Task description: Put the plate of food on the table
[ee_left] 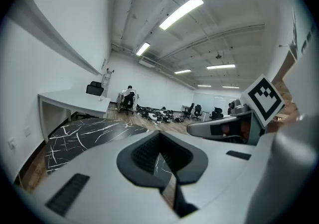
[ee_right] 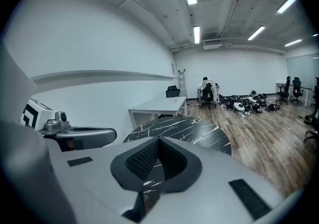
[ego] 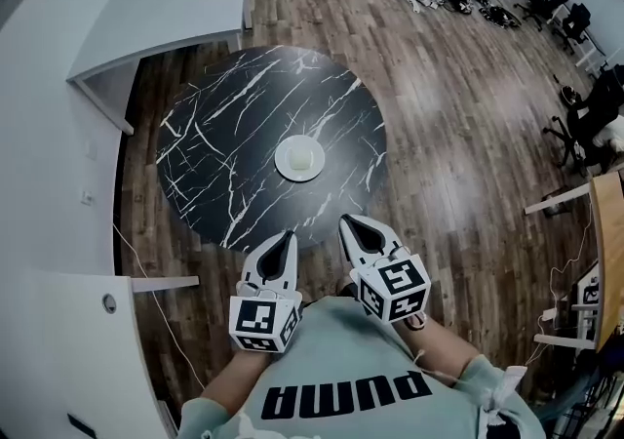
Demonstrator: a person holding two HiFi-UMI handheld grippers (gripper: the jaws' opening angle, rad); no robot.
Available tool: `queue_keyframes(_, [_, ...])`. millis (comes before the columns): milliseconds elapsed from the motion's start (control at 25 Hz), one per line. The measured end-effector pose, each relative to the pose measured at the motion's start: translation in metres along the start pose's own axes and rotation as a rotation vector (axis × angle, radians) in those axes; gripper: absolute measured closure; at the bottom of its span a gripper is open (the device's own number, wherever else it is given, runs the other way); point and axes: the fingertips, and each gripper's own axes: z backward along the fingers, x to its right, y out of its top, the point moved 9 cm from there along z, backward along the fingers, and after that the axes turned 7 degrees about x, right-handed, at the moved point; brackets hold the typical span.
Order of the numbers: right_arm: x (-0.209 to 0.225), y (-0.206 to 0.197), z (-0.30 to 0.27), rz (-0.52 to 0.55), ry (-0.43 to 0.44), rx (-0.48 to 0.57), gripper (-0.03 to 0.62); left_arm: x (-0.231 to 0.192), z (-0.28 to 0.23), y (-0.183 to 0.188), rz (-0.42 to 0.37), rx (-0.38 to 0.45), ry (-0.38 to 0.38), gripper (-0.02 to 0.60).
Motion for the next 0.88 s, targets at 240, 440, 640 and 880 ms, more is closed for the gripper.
queue_keyframes(240, [0.010,-0.001,0.030,0.007,-0.014,0.033,0.585,0.030,0.002,0.004,-0.039,0.027,-0.021,0.575])
queue_keyframes(440, [0.021,-0.002,0.068,0.022,-0.001,0.065,0.585,0.066,0.008,0.001,-0.051,0.032,-0.006,0.575])
queue_keyframes(640, [0.036,-0.008,0.114,0.041,0.023,0.084,0.585,0.115,0.015,-0.006,-0.065,0.031,0.010,0.575])
queue_keyframes(880, [0.052,-0.018,0.155,0.054,0.071,0.102,0.585,0.161,0.033,-0.012,-0.085,0.045,0.082,0.575])
